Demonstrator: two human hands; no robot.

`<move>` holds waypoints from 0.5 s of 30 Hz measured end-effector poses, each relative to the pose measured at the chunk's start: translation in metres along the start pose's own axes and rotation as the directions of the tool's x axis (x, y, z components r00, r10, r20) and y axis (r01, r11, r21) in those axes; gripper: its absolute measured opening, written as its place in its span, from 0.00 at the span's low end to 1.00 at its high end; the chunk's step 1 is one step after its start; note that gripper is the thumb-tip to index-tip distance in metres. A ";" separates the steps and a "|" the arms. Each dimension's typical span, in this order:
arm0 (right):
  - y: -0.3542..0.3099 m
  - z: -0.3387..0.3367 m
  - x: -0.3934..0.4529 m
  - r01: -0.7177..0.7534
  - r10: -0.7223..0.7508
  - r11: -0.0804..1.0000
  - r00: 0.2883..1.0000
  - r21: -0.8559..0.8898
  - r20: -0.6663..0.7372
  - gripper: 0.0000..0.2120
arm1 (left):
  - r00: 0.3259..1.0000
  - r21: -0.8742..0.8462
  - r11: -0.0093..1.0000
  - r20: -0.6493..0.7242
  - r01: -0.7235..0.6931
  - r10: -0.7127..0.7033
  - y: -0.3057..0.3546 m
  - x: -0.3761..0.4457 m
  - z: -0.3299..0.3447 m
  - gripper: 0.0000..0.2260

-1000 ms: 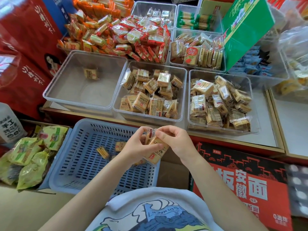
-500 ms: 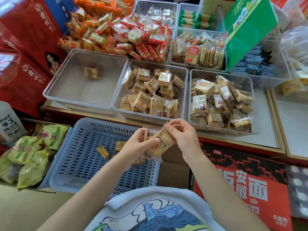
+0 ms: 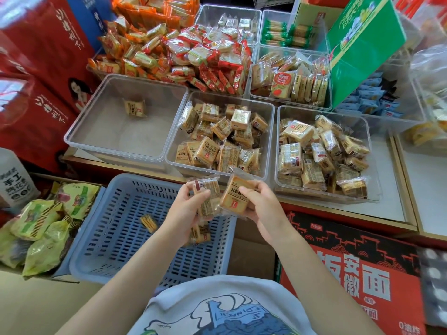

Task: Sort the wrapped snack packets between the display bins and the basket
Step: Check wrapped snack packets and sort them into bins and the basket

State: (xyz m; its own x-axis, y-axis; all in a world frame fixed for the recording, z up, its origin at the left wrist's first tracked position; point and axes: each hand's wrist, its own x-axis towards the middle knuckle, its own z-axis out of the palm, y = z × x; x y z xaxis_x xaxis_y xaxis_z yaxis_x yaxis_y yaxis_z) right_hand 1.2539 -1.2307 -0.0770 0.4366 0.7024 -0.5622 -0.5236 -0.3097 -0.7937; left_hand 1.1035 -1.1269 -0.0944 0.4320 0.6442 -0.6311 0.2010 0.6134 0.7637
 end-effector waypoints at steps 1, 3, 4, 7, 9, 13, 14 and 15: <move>-0.001 -0.001 0.000 0.019 -0.019 1.000 1.000 -0.020 -0.011 0.10 | 1.000 0.001 1.000 0.015 -0.009 0.009 0.001 0.000 -0.003 0.16; -0.001 -0.002 -0.001 0.036 -0.039 0.998 0.998 -0.056 -0.045 0.14 | 1.000 -0.032 0.999 0.028 -0.009 0.010 0.003 0.000 -0.005 0.22; -0.001 -0.001 0.000 0.030 -0.034 0.998 0.997 -0.056 -0.066 0.16 | 1.000 -0.058 0.998 0.027 -0.011 0.012 0.004 0.000 -0.004 0.23; -0.001 0.000 0.002 0.005 -0.010 0.998 0.995 -0.057 -0.100 0.19 | 0.997 -0.082 0.994 0.006 -0.071 0.072 0.009 -0.001 -0.002 0.25; -0.003 -0.001 0.004 0.024 -0.029 0.996 0.998 -0.084 -0.058 0.19 | 0.992 -0.047 0.991 0.015 -0.127 0.128 0.013 -0.001 -0.002 0.23; -0.011 -0.004 0.012 0.101 -0.097 0.992 0.994 -0.077 0.053 0.15 | 0.986 0.005 0.989 0.083 -0.147 0.146 0.025 0.004 -0.005 0.13; -0.013 -0.004 0.014 0.116 -0.110 0.990 0.991 -0.077 0.071 0.14 | 0.985 0.010 0.990 0.100 -0.143 0.141 0.028 0.005 -0.006 0.12; -0.015 -0.003 0.016 0.132 -0.125 0.987 0.988 -0.089 0.087 0.14 | 0.985 0.010 0.990 0.107 -0.139 0.137 0.031 0.006 -0.007 0.13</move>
State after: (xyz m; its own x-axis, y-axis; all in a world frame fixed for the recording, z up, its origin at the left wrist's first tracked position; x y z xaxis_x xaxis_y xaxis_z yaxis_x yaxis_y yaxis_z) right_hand 1.2709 -1.2168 -0.0751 0.4333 0.7885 -0.4365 -0.3937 -0.2700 -0.8787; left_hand 1.1063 -1.1010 -0.0755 0.5468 0.6698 -0.5024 0.1476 0.5136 0.8453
